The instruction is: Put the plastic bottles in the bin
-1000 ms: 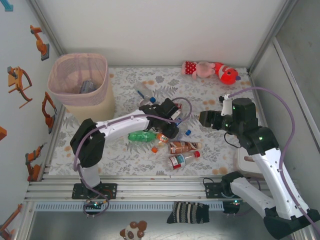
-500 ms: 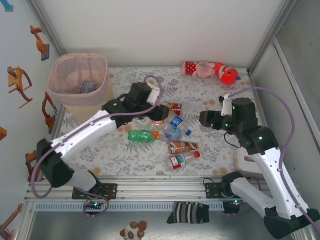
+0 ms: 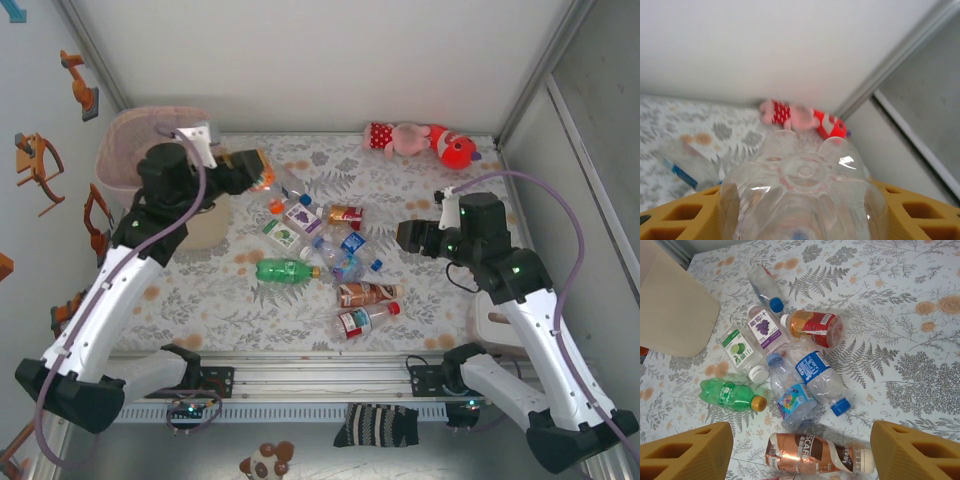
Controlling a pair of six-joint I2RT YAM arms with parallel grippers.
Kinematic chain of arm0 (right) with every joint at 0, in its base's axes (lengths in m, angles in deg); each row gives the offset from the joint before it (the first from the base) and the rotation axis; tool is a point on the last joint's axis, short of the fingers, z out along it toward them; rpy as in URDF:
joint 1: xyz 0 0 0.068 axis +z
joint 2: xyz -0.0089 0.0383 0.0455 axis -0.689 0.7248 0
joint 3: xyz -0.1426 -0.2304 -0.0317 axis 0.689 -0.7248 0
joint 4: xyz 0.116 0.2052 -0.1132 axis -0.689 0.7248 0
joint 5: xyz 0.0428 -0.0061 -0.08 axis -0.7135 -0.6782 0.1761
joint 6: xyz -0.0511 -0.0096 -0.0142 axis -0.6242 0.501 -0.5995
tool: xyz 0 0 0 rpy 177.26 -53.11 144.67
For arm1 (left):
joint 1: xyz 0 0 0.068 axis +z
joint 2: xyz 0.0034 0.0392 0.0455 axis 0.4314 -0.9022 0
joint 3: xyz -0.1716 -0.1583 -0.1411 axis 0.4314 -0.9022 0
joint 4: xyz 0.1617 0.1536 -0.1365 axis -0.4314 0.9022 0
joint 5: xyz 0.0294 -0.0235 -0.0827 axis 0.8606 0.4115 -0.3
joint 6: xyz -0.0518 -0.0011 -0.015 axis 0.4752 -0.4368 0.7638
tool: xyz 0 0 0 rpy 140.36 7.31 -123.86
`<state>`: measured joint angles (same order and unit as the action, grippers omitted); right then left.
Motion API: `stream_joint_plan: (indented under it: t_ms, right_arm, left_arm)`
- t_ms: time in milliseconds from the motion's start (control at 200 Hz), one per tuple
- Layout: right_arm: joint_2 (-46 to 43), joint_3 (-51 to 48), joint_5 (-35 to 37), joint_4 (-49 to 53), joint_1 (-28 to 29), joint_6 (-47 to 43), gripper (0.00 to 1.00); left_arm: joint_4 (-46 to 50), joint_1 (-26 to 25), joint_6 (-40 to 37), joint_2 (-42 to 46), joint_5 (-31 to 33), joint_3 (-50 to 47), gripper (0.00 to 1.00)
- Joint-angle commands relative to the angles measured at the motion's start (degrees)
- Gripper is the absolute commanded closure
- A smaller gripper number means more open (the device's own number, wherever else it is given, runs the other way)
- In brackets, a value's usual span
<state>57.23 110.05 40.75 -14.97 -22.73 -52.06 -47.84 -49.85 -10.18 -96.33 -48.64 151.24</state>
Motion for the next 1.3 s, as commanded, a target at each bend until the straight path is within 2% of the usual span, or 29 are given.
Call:
stream_joint_plan:
  t_ms: [0, 185, 396, 481, 566, 711, 886, 1297]
  right_arm:
    - [0.34, 2.02, -0.43, -0.41, 0.14, 0.17, 0.28]
    - [0.32, 3.14, -0.01, 0.68, 0.11, -0.29, 0.28]
    - [-0.96, 3.75, -0.15, 2.24, 0.12, 0.21, 0.28]
    - [-2.19, 3.30, 0.71, 2.66, 0.10, 0.33, 0.28]
    - [-2.84, 3.27, 1.09, 3.28, 0.12, 0.23, 0.28]
    - [-3.15, 3.24, 1.68, 4.03, 0.13, 0.03, 0.28]
    - [-2.82, 2.32, 1.72, 3.08, 0.11, 0.76, 0.28]
    - [-1.63, 2.29, 1.36, 1.58, 0.18, 1.22, 0.28]
  left_arm:
    - [-5.79, 4.96, 3.35, 1.88, -1.67, 3.06, 0.47]
    - [-12.01, 16.57, 10.57, 2.13, -0.87, 4.35, 0.49]
    - [-23.76, 31.38, 27.73, -2.09, -2.19, 1.48, 0.50]
    - [-27.93, 35.52, 33.57, -5.47, -2.87, 0.82, 0.53]
    - [-30.95, 38.14, 37.25, -8.05, -0.86, -0.58, 0.55]
    - [-30.88, 40.06, 38.66, -12.45, 0.08, 0.11, 0.55]
    - [-30.92, 39.86, 39.04, -17.20, -1.47, 0.20, 0.58]
    - [-29.39, 33.69, 36.68, -25.59, 1.86, 0.52, 0.58]
